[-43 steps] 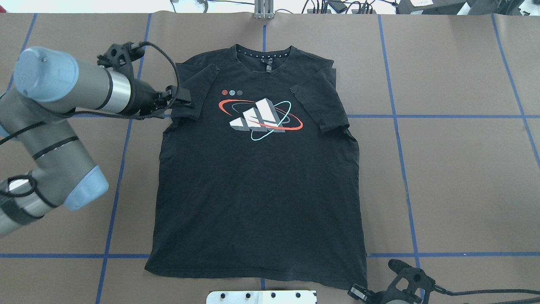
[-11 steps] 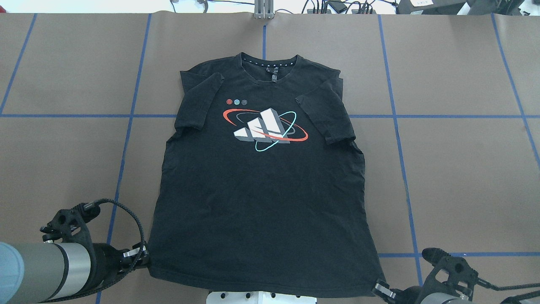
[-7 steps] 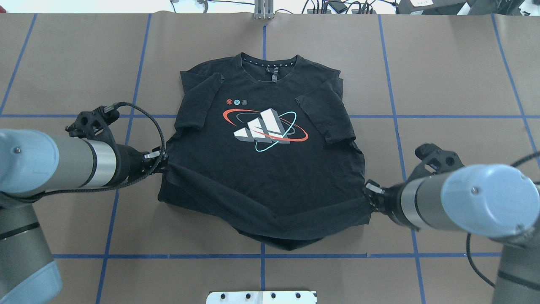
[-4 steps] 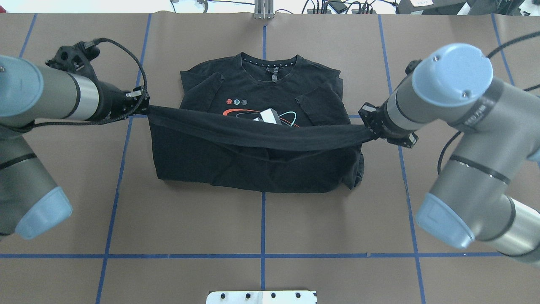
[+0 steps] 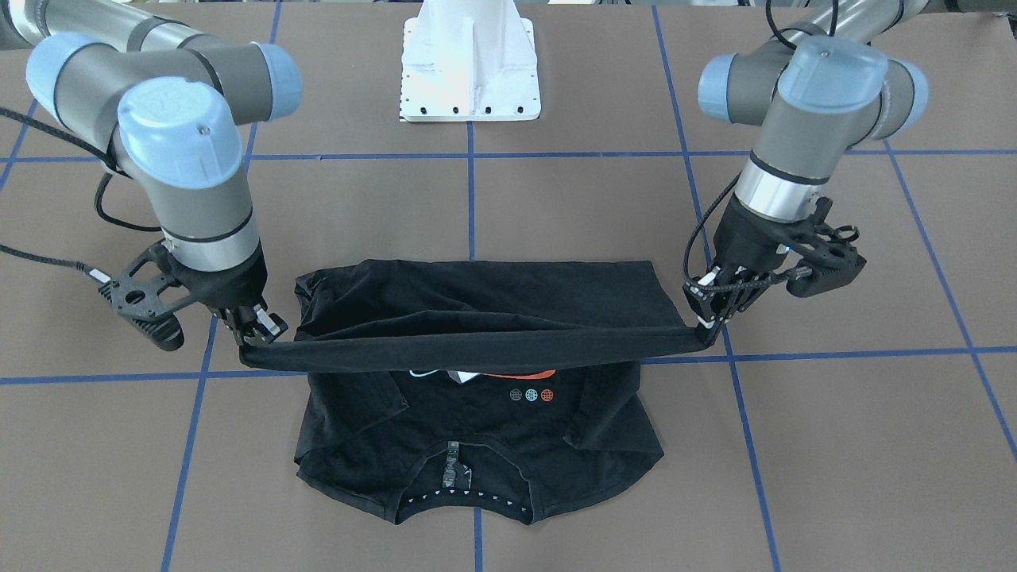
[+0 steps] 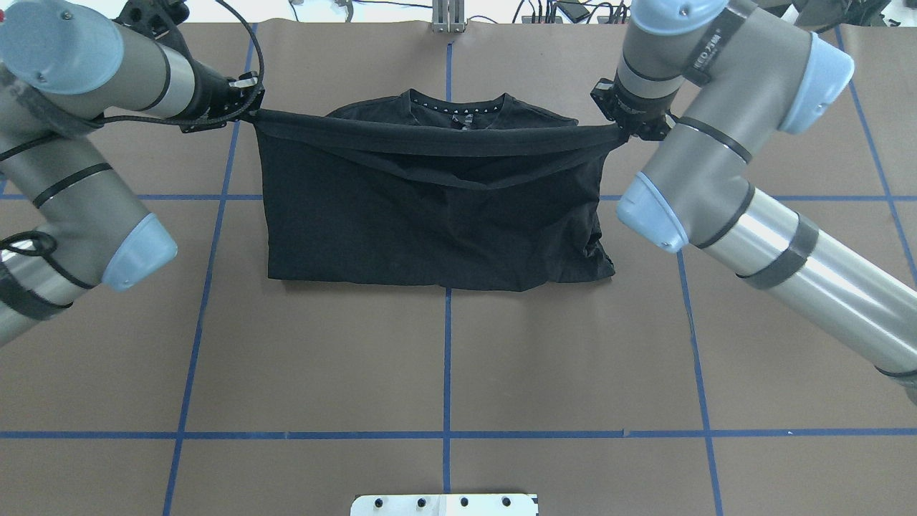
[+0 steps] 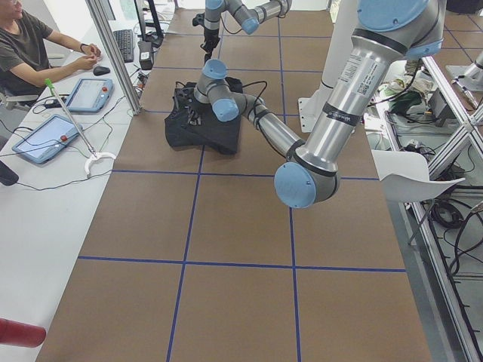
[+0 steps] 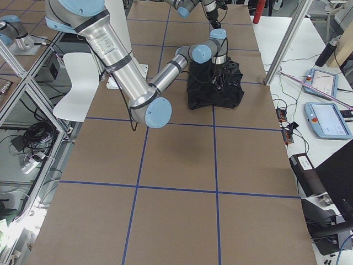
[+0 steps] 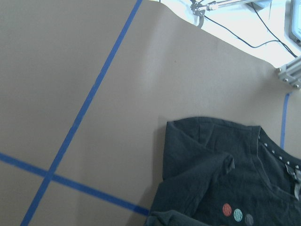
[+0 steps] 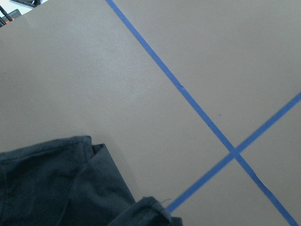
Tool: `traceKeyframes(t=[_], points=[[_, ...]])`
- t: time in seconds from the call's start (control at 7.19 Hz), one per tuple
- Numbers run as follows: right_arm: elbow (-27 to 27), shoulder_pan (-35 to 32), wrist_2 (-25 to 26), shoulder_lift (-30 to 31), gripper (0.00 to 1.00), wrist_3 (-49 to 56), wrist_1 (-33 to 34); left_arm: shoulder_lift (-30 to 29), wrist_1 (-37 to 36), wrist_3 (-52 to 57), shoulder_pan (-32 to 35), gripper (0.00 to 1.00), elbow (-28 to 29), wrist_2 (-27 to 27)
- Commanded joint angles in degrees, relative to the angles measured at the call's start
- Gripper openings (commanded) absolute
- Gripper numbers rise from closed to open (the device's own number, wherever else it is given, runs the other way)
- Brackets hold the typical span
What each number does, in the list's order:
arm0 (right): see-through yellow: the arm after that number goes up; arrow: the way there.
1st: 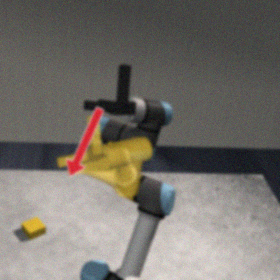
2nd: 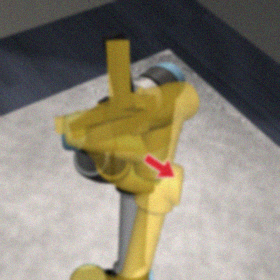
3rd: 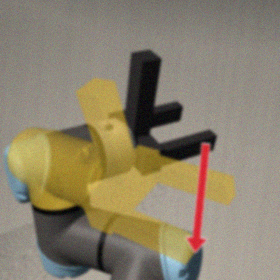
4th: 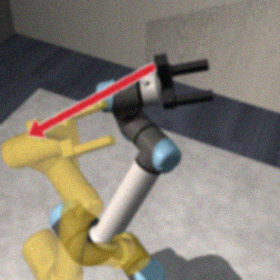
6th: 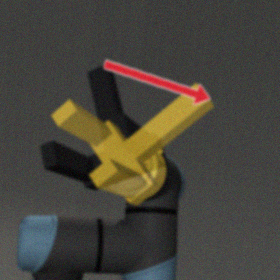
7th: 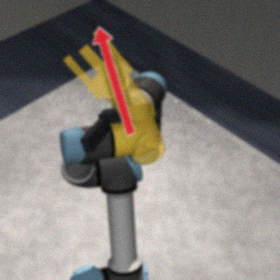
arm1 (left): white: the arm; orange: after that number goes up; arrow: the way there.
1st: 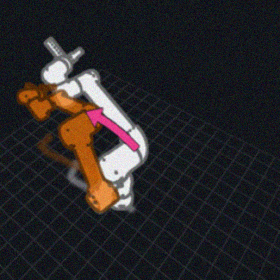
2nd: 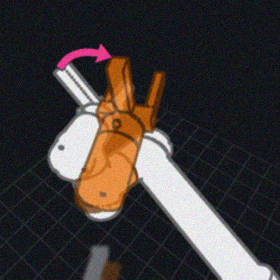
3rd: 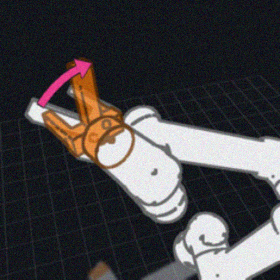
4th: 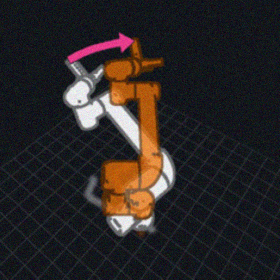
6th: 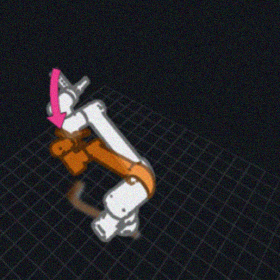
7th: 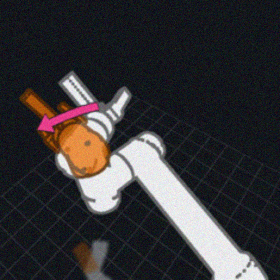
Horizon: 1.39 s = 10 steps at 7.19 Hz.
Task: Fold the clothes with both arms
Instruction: 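Open both grippers and raise them off the folded shirt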
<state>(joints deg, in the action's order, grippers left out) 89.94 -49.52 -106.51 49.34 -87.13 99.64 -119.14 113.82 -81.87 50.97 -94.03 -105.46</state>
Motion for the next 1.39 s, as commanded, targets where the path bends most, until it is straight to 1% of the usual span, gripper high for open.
traceKeyframes(t=[0.0,0.14,0.28,0.42,0.56,0.7,0.83,0.97,1.11,1.25], points=[[-14.3,-0.5,0.3,-4.2,0.00,0.9,-11.8,-6.9,10.9,0.3,1.0,0.00,16.8,0.3],[-17.8,-0.2,0.6,-4.3,0.00,1.0,-14.9,-8.1,13.9,0.3,1.0,0.00,20.8,1.7],[-20.0,0.0,1.9,-4.4,0.00,1.1,-17.6,-8.3,14.2,0.3,1.0,0.00,21.8,3.1],[-21.9,0.2,2.5,-4.9,0.00,1.1,-19.9,-9.2,15.2,0.3,1.0,0.00,24.0,4.1],[-25.1,0.1,2.6,-7.5,0.31,0.8,-20.8,-9.4,17.1,0.4,1.0,0.28,25.5,4.3],[-27.3,0.0,2.6,-10.5,0.53,0.5,-20.8,-9.4,17.6,0.6,1.1,0.52,25.7,4.3],[-27.4,-0.7,2.5,-11.4,0.55,0.3,-20.9,-9.3,17.7,0.6,1.1,0.54,25.7,4.3],[-26.8,-1.0,2.2,-12.3,0.60,0.0,-20.6,-9.3,17.7,0.7,1.2,0.55,25.6,4.2],[-22.1,0.0,2.5,-9.9,0.68,-2.8,-20.2,-9.3,17.8,0.7,1.2,0.56,25.3,4.2],[-10.9,2.6,2.4,-3.5,0.69,-10.6,-20.2,-9.2,18.4,0.7,1.3,0.57,25.3,4.2]])
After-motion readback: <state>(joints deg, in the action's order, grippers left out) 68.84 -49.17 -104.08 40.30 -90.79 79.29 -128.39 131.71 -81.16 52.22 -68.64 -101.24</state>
